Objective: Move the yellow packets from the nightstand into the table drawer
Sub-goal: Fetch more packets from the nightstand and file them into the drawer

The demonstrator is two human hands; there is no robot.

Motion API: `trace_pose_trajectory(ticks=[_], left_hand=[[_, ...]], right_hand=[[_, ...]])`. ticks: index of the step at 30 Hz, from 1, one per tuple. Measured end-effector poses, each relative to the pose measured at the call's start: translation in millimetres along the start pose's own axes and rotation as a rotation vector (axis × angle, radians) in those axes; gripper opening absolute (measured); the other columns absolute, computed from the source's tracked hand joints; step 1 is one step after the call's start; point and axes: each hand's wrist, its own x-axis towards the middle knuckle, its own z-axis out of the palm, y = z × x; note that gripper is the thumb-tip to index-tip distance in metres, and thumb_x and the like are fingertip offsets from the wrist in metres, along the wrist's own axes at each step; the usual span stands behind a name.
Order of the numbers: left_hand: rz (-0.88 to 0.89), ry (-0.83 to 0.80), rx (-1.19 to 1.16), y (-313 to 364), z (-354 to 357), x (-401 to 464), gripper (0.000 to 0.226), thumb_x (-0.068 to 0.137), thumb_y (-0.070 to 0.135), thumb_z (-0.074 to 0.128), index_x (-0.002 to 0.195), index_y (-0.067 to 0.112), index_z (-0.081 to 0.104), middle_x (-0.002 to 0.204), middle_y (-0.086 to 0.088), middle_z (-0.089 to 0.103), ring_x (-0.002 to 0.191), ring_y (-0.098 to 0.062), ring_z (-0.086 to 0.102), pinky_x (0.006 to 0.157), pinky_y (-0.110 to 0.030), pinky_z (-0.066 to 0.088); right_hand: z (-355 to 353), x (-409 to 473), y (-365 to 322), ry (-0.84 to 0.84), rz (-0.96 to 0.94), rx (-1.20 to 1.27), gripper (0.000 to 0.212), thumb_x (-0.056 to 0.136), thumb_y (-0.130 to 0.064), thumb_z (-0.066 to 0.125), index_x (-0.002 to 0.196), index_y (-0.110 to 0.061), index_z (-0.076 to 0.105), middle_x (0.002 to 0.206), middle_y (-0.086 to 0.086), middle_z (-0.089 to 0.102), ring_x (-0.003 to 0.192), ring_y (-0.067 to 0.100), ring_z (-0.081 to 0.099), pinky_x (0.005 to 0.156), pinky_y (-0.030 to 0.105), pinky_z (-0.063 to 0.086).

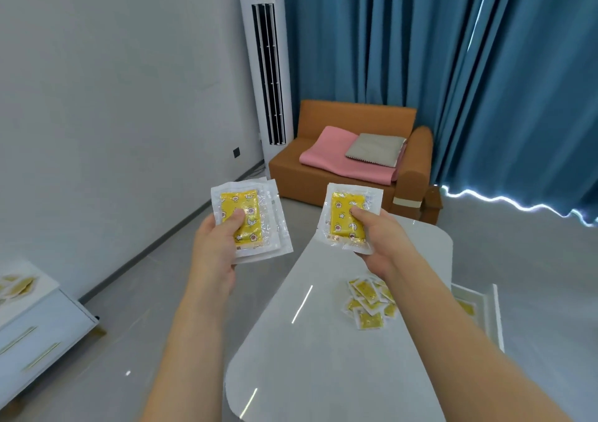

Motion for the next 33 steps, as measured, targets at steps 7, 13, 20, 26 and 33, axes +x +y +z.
trace_pose_trajectory(ticks=[7, 13, 20, 26, 33], left_hand=[[-0.015, 0.016, 0.02, -23, 63, -18, 0.014, 0.091, 0.018, 0.067, 0.105, 0.022, 0.066, 0.094, 0.001, 0.076, 0.079, -0.016, 0.073, 0.067, -0.033, 0.056], [-0.026, 0.029, 0.025, -68, 132, -63, 0.017, 0.091, 0.017, 0.067, 0.108, 0.02, 0.066, 0.096, -0.001, 0.076, 0.083, -0.021, 0.072, 0.064, -0.033, 0.056], [-0.059, 0.093, -0.013, -129, 231, -130, 0.012, 0.09, 0.017, 0.068, 0.102, 0.022, 0.066, 0.093, 0.0, 0.076, 0.082, -0.02, 0.072, 0.069, -0.036, 0.057], [-0.076, 0.098, 0.01, -155, 288, -138, 0.02, 0.09, 0.02, 0.068, 0.11, 0.021, 0.066, 0.098, 0.0, 0.076, 0.085, -0.02, 0.073, 0.068, -0.034, 0.056], [-0.166, 0.062, -0.001, -205, 374, -138, 0.028, 0.089, 0.021, 0.068, 0.117, 0.02, 0.065, 0.096, -0.002, 0.077, 0.077, -0.021, 0.075, 0.057, -0.032, 0.056]], right_hand=[[-51, 7, -21, -0.008, 0.02, -0.001, 0.024, 0.093, -0.013, 0.064, 0.117, -0.016, 0.062, 0.102, 0.008, 0.075, 0.088, 0.027, 0.074, 0.078, 0.043, 0.059], [-140, 15, -58, -0.025, 0.016, 0.026, 0.018, 0.093, -0.012, 0.063, 0.111, -0.018, 0.063, 0.104, 0.01, 0.075, 0.092, 0.029, 0.073, 0.087, 0.052, 0.056], [-258, 23, -99, -0.077, 0.09, 0.001, 0.014, 0.095, -0.009, 0.06, 0.107, -0.016, 0.064, 0.095, 0.01, 0.076, 0.079, 0.027, 0.075, 0.06, 0.039, 0.059], [-313, 41, -128, -0.073, 0.115, 0.02, 0.017, 0.095, -0.008, 0.06, 0.111, -0.015, 0.064, 0.091, 0.009, 0.077, 0.073, 0.025, 0.075, 0.05, 0.034, 0.056], [-400, 95, -153, -0.035, 0.125, 0.007, 0.025, 0.093, -0.01, 0.062, 0.118, -0.014, 0.061, 0.105, 0.011, 0.074, 0.089, 0.029, 0.073, 0.068, 0.04, 0.059]])
